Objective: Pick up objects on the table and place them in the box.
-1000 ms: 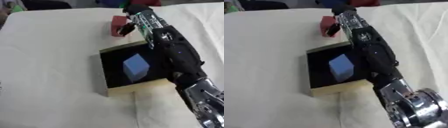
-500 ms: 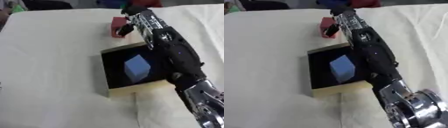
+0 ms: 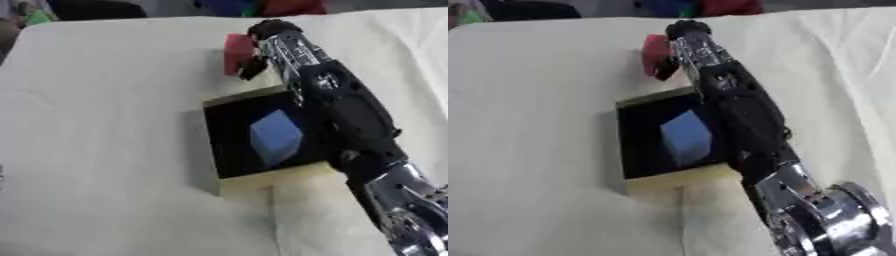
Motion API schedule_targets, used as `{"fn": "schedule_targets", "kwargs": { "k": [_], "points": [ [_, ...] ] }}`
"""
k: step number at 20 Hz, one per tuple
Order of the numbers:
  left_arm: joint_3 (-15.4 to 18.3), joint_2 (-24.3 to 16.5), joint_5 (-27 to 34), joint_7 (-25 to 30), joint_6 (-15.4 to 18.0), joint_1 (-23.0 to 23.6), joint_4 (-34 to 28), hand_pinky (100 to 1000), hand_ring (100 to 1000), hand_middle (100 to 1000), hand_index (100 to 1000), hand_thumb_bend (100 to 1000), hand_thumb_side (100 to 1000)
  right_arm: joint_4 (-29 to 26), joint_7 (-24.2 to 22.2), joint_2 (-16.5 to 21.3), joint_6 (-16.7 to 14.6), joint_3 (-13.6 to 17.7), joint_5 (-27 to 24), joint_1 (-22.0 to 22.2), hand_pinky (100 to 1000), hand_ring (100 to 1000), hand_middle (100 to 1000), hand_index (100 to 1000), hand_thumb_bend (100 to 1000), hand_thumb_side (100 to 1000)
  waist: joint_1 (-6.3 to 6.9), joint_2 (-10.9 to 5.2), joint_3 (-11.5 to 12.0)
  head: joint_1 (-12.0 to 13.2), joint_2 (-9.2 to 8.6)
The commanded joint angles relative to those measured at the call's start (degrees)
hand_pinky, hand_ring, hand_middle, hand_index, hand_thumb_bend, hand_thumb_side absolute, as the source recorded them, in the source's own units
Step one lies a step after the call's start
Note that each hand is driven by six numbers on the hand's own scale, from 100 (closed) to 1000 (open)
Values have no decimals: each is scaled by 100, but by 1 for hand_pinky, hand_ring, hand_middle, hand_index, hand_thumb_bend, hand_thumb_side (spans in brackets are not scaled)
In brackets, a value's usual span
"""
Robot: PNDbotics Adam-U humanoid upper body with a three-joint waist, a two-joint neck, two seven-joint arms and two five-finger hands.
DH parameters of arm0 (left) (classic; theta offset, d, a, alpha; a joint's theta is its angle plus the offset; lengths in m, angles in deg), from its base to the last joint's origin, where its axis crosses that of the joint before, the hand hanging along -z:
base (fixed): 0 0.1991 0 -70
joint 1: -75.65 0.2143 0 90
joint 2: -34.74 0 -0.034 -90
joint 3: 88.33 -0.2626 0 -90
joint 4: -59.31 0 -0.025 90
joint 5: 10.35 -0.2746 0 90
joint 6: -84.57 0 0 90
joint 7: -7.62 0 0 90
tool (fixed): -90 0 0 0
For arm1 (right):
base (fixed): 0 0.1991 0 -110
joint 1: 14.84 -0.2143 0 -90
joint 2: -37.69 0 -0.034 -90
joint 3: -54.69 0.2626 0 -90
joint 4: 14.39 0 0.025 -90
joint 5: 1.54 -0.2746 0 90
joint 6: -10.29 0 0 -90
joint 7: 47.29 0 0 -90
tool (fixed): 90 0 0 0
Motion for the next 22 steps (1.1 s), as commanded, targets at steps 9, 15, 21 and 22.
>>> {"fn": "schedule_targets", "kwargs": {
  "k": [9,15,21,22],
  "points": [
    [30,-98,9,2,-33,-38,-79,748,707,729,931,100,854,-395,960,-21,22,-102,-493,-97,732,636,383,700,100,393,4,-131,-22,0,-48],
    [40,-124,-4,-5,-37,-18,-79,748,708,730,931,100,851,-747,1012,101,-11,-209,-600,-195,724,614,377,695,100,392,11,-169,-65,21,-9],
    [51,-159,-24,-9,-45,19,-79,748,708,730,930,100,849,-991,594,589,-500,-550,-1136,-427,718,607,393,705,100,393,-4,-218,-160,91,78],
    [54,-165,-28,-10,-46,26,-79,748,708,730,930,100,848,-1011,510,689,-583,-615,-1269,-443,717,608,395,706,100,396,-9,-228,-176,104,91]
  ]
}}
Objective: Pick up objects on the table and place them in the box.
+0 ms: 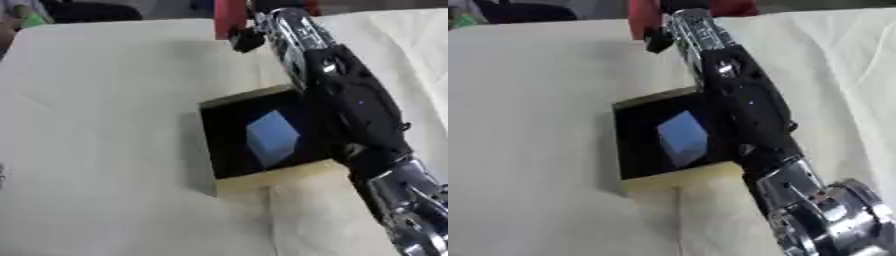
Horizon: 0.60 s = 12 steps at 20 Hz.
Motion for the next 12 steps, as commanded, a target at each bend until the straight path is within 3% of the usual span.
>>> {"fn": "schedule_targets", "kwargs": {
  "k": [1,12],
  "points": [
    [56,-169,-18,-10,-16,6,-79,748,708,730,930,100,847,-229,-246,400,-285,-213,-433,-194,716,608,397,708,100,397,1,-164,-16,55,66],
    [92,-265,-43,-46,-18,70,-79,749,711,731,931,102,838,-756,-1181,1395,-1300,-1179,-2008,185,707,621,411,709,100,430,-27,-288,-207,267,229]
  ]
}}
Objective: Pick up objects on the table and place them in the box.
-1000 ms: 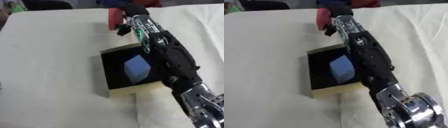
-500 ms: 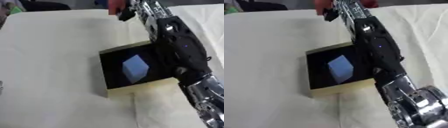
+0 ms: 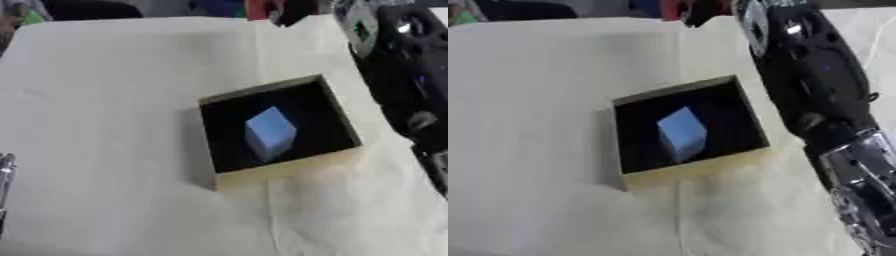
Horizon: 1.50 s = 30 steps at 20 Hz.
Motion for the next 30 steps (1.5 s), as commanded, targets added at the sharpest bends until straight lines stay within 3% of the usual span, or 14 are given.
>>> {"fn": "schedule_targets", "kwargs": {
  "k": [1,6,16,23,30],
  "points": [
    [72,-209,-31,-22,3,-19,-79,749,711,731,931,102,838,-333,-241,322,-239,-246,-500,-50,707,621,411,709,100,430,-5,-147,-13,65,68],
    [82,-256,-66,-35,-11,15,-79,749,712,732,931,101,837,-932,-683,738,-509,-613,-1216,190,705,622,416,700,100,444,-33,-170,-126,199,112],
    [103,-316,-127,-64,-36,59,-79,748,713,732,930,101,832,-2113,-1543,1331,-534,-907,-2223,690,699,619,422,702,100,479,-64,-213,-239,375,116],
    [119,-343,-166,-95,-55,95,-79,748,713,732,930,103,829,-2640,-1981,1682,-437,-981,-2661,1058,694,618,428,705,100,503,-72,-221,-308,439,123],
    [119,-353,-177,-98,-57,96,-79,747,713,732,930,104,828,-3064,-2161,1882,-469,-1130,-2701,1336,684,621,434,708,100,507,-67,-228,-324,413,120]
  ]
}}
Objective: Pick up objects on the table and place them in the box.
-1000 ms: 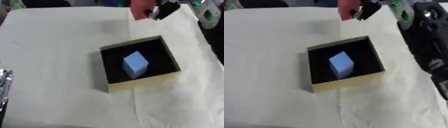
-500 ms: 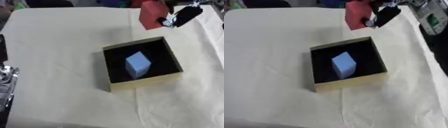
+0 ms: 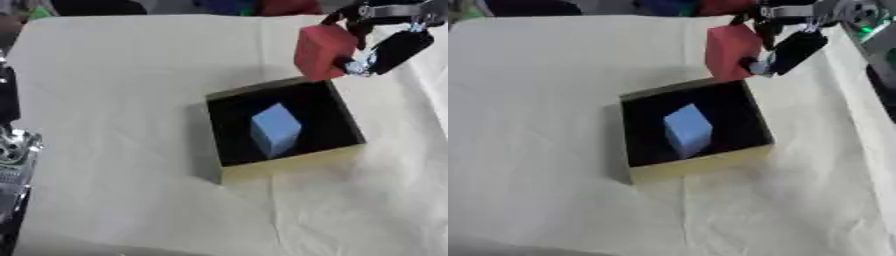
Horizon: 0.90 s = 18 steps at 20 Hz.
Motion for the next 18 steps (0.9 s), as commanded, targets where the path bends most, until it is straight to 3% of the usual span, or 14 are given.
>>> {"fn": "schedule_targets", "kwargs": {
  "k": [1,8,18],
  "points": [
    [68,-199,-24,-18,2,-12,-79,747,713,732,930,104,828,-278,-21,214,-34,-15,-20,-34,684,621,434,708,100,507,-1,-128,2,-3,33],
    [56,-181,-11,-11,7,-24,-79,746,713,732,929,101,829,-446,338,180,-29,-158,146,87,672,620,445,720,100,539,-4,-118,51,-42,21],
    [42,-151,8,8,8,-39,-79,745,712,731,929,100,830,-231,534,93,-199,-476,281,188,668,622,453,724,100,547,-18,-97,112,-98,-8]
  ]
}}
